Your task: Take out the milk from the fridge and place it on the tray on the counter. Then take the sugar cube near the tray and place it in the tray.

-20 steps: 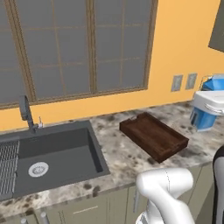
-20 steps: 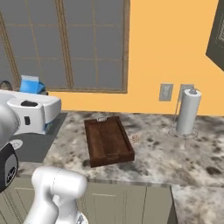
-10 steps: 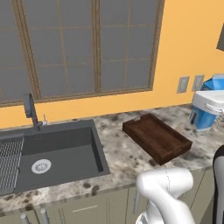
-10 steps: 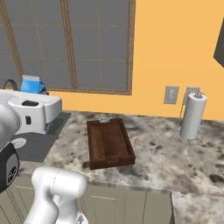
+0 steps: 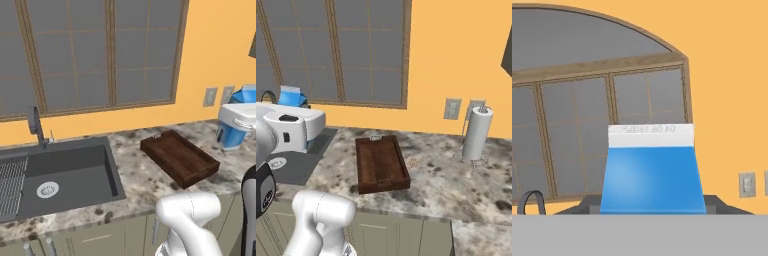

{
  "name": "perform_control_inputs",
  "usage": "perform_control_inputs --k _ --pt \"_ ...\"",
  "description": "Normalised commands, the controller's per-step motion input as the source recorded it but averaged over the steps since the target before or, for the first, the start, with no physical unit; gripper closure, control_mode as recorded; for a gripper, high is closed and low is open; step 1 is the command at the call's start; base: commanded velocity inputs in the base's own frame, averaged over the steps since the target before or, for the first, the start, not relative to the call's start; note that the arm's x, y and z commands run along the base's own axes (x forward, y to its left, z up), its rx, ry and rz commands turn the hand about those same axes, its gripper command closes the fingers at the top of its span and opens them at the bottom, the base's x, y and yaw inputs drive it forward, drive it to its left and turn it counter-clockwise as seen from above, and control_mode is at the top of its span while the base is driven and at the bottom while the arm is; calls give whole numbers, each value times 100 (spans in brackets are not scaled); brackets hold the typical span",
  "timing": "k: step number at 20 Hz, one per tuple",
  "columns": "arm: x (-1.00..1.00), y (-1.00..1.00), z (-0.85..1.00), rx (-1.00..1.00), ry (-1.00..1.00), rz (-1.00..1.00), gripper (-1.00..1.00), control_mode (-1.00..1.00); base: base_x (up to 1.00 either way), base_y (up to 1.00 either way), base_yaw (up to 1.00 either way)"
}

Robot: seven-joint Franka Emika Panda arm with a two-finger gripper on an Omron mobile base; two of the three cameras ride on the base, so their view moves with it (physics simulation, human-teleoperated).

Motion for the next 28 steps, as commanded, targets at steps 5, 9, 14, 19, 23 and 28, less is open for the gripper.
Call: perform_control_inputs --k 5,9,14,19,23,28 --pt "0 0 0 0 0 0 100 100 54 -35 36" --pt "41 -21 -24 2 3 19 100 -100 12 -8 9" --pt "77 -10 -59 -1 0 11 100 -100 0 0 0" --pt "63 -22 -37 0 0 17 100 -100 0 0 0" --pt "74 1 -50 -5 0 7 100 -100 0 0 0" --pt "66 6 -51 -8 0 0 100 -100 0 0 0"
